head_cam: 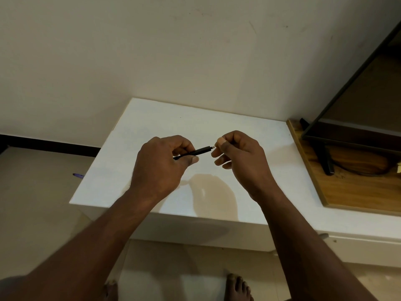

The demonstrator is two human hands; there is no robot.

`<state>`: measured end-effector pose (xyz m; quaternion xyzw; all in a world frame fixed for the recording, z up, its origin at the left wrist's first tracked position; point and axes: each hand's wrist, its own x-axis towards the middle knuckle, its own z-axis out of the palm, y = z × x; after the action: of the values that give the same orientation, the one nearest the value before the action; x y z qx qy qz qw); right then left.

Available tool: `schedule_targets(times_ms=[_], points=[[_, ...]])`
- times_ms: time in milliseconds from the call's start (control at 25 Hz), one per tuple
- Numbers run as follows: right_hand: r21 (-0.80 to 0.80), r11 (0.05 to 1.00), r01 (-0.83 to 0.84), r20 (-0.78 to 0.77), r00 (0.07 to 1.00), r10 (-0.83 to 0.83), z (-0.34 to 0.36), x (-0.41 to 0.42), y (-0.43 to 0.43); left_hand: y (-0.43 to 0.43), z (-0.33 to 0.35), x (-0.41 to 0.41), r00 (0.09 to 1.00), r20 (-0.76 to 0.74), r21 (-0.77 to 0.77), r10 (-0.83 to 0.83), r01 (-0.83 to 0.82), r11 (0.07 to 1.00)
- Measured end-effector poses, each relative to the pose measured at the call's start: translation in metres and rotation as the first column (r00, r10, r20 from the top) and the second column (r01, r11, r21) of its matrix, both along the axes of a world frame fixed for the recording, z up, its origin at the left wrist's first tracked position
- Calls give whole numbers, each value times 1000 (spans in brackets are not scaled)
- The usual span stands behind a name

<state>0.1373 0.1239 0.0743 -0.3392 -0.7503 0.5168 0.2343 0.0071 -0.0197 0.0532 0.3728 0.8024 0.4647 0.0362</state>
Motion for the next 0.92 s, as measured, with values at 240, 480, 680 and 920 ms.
schedule_targets(times_ms=[240,480,680,920], points=[[42,999,-11,11,1000,11,0,-1,-2,0,1,0,1000,-9,-2,-7,7,1000],[36,999,-12,46,999,10,-4,-3,-4,1,0,3,1000,-17,-10,-10,10,1000],[73,997,-19,78,997,13,-9,-4,-6,1,-1,5,999,-22,-16,-30,30,999],[190,982,6,136,990,-33,-11,-5,-5,1,-2,7,998,-44,-25,-54,53,998]])
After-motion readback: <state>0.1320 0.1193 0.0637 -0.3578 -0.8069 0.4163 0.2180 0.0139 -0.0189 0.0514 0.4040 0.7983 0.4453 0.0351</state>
